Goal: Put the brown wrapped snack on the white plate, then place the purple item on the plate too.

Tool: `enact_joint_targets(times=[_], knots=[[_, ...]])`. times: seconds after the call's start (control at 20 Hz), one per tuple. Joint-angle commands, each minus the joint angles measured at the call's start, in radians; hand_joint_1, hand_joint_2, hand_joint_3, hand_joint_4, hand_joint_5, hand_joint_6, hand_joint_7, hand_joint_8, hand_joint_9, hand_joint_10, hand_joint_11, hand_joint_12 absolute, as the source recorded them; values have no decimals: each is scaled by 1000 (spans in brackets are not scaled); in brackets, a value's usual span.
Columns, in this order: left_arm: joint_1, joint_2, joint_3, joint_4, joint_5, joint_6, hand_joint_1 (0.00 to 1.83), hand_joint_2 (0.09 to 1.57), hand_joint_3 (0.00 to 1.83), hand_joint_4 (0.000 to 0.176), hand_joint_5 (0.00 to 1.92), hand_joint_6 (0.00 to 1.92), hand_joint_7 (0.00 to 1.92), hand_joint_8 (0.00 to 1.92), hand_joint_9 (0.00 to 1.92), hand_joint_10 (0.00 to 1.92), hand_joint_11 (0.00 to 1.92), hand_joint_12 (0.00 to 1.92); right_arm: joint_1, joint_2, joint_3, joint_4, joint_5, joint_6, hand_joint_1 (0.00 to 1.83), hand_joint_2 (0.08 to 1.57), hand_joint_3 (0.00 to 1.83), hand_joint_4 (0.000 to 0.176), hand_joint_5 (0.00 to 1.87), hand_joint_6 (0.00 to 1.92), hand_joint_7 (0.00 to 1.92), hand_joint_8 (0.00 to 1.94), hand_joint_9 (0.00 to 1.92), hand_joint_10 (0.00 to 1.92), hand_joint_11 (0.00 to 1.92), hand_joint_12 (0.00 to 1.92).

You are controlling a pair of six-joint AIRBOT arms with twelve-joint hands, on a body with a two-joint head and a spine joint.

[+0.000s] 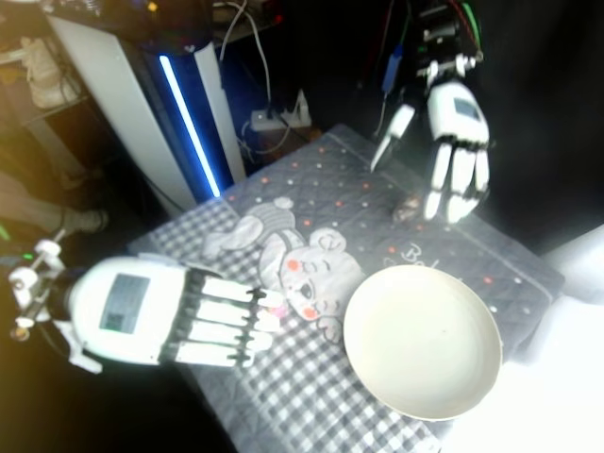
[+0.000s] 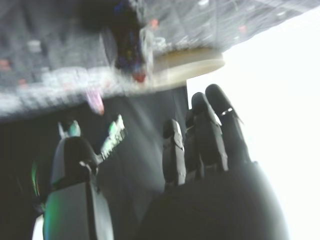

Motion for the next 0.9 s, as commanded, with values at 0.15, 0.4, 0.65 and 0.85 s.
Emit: enact_joint_targets(times=[0.15,0.4,0.65,0.85], knots=[[-39,-3,15,55,6,-7,795,860,0,63,544,3,649,8,878,44,537,1037,12,1,5,43,107,4,878,1163,0,17,502,7,502,6,566,12,256,998],[-42,-6,17,67,18,-8,876,849,0,92,605,4,778,16,1067,109,672,1143,12,-2,6,43,107,4,886,1157,0,4,523,8,508,4,560,4,236,972],[-54,-52,52,72,41,-8,967,898,0,26,791,1,1011,19,1011,432,702,1283,12,-5,10,43,107,4,848,1177,0,16,492,1,500,1,570,0,241,1008],[-54,-58,64,21,6,-8,1192,1004,1,0,1263,471,1011,1577,1066,1836,1089,1898,12,-4,12,40,107,4,799,1195,4,25,494,6,506,5,579,5,260,1010]])
